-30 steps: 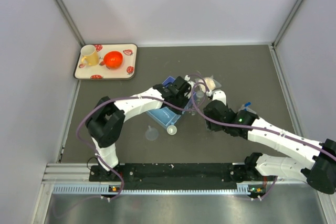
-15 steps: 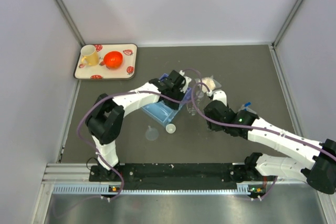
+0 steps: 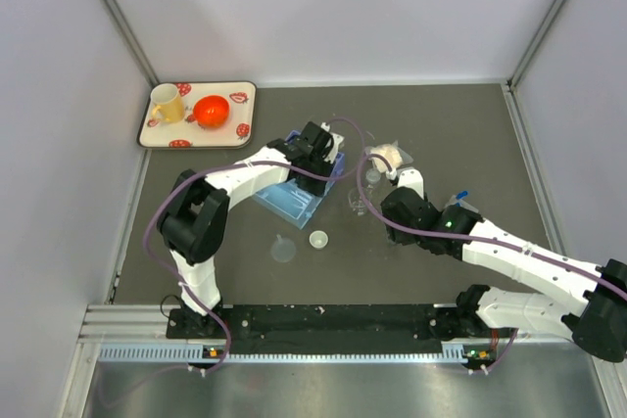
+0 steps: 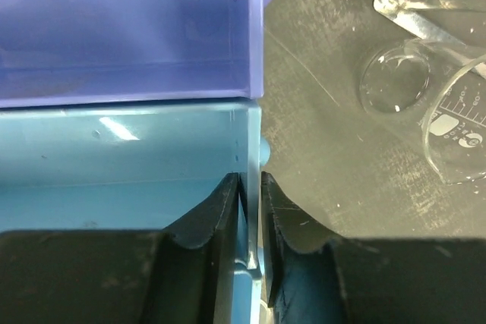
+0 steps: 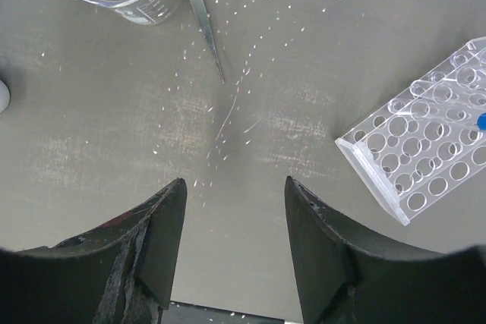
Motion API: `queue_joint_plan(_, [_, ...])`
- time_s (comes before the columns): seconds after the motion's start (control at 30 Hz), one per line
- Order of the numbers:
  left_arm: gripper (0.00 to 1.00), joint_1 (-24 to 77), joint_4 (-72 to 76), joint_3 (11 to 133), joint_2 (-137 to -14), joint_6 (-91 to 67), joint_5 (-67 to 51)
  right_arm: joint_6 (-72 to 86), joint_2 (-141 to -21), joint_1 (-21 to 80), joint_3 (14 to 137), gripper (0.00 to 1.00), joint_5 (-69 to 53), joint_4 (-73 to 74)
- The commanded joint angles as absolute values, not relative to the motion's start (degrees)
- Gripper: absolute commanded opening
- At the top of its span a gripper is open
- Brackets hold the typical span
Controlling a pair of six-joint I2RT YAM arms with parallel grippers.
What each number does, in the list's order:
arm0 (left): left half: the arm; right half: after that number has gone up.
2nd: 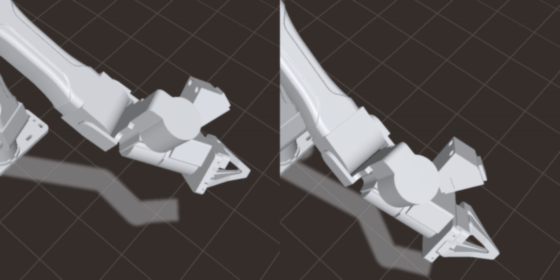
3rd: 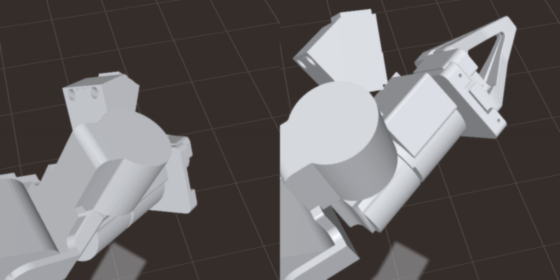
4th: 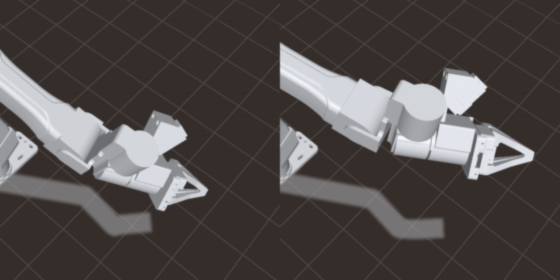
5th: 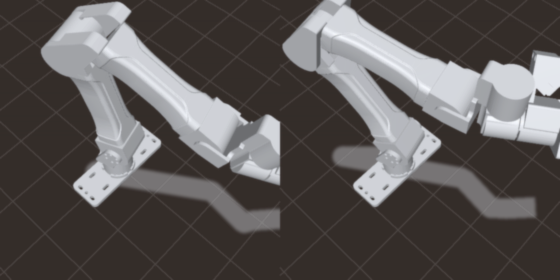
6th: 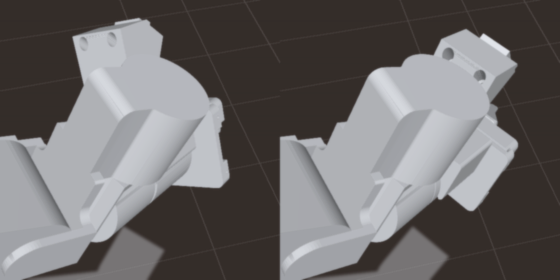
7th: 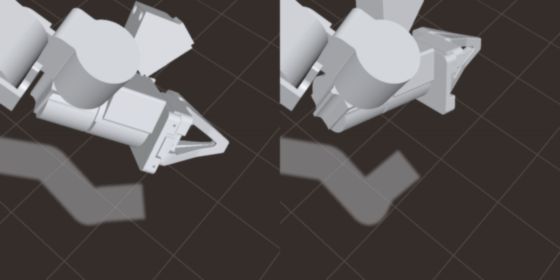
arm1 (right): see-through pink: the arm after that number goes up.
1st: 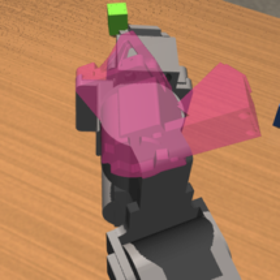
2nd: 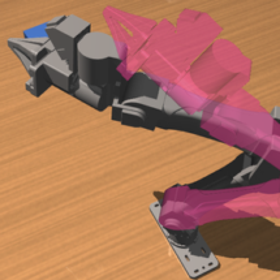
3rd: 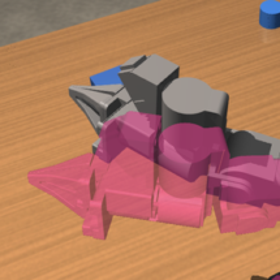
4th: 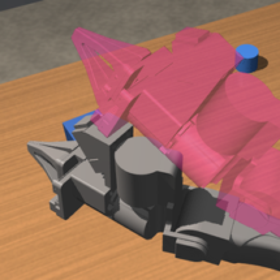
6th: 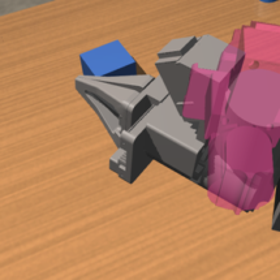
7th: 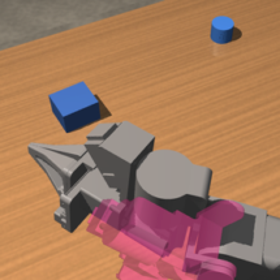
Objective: Organize the chemistry lab equipment
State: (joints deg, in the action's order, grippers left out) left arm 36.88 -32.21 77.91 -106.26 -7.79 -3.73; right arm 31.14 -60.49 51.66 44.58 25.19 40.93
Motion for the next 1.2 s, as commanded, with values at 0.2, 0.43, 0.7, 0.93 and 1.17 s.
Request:
queue_joint_plan(0.2, [0.58, 36.6, -42.6, 82.1, -106.6, -9.0, -3.8, 31.2, -57.6, 52.6, 45.0, 0.57, 26.5, 41.3])
queue_joint_plan(0.43, [0.60, 36.6, -48.5, 89.5, -104.6, -7.6, -1.0, 31.3, -57.6, 52.6, 45.3, 0.57, 26.0, 41.5])
queue_joint_plan(0.7, [0.59, 37.6, -55.9, 104.0, -104.1, -5.8, 3.3, 31.6, -55.9, 52.6, 45.4, 0.57, 28.4, 42.8])
queue_joint_plan(0.93, [0.58, 39.4, -56.0, 118.8, -109.0, -6.9, -3.6, 34.4, -46.8, 52.6, 45.5, 0.60, 32.5, 48.4])
queue_joint_plan(1.17, [0.57, 42.9, -54.1, 125.8, -117.6, -8.3, -6.5, 36.8, -39.7, 52.6, 49.7, 0.63, 31.8, 53.3])
